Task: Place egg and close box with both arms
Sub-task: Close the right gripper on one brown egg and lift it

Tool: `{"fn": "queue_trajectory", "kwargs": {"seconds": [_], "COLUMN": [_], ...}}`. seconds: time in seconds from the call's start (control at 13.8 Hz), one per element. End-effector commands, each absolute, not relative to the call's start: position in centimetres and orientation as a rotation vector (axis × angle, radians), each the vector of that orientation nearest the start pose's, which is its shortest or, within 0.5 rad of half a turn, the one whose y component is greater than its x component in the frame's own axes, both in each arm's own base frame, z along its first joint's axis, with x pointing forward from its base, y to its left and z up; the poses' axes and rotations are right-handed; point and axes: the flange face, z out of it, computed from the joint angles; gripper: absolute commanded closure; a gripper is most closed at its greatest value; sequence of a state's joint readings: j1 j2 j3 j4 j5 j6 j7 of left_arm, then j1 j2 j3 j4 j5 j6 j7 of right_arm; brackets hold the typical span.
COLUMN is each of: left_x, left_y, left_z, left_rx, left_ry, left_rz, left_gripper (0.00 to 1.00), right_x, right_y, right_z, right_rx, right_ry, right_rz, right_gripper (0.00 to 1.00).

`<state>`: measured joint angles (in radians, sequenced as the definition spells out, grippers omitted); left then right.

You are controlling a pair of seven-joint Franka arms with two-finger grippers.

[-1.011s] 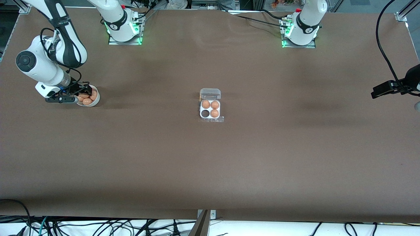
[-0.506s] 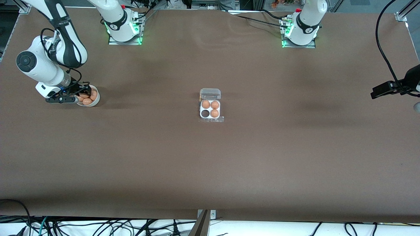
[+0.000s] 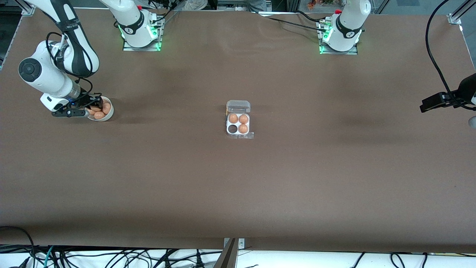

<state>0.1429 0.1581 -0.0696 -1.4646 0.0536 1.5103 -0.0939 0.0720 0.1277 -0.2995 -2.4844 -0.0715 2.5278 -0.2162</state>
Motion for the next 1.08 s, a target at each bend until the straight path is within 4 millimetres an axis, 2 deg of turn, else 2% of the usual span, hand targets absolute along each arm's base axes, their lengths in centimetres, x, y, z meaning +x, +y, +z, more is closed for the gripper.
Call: {"fn": "queue_trajectory", "kwargs": {"seconds": [0.0, 0.29, 0.58, 0.79, 1.01], "left_x": [59.8, 59.9, 60.3, 60.3, 60.3], "left_y": [5.2, 4.9, 4.6, 4.6, 4.7], "left_z": [58.0, 57.9, 58.1, 58.2, 58.2], "left_rx": [-3.097, -3.099, -3.102, -3.102, -3.1], "left_ry": [-0.242, -0.235, -0.226, -0.226, -0.228], "left_rz": [0.168, 0.168, 0.154, 0.152, 0.151], "left_gripper": [0.0, 0.0, 0.0, 0.0, 0.0], "right_x": [46.3, 47.8, 50.7, 53.0, 55.4], "right_y": [-10.5, -10.5, -8.9, -6.7, -2.8], "right_z": [24.3, 25.9, 29.3, 32.2, 34.0], "right_rx": [-3.206, -3.204, -3.195, -3.182, -3.199], "right_ry": [-0.13, -0.136, -0.172, -0.202, -0.183], "right_rz": [0.114, 0.144, 0.215, 0.294, 0.339], "right_gripper": [0.61, 0.61, 0.62, 0.62, 0.63]}}
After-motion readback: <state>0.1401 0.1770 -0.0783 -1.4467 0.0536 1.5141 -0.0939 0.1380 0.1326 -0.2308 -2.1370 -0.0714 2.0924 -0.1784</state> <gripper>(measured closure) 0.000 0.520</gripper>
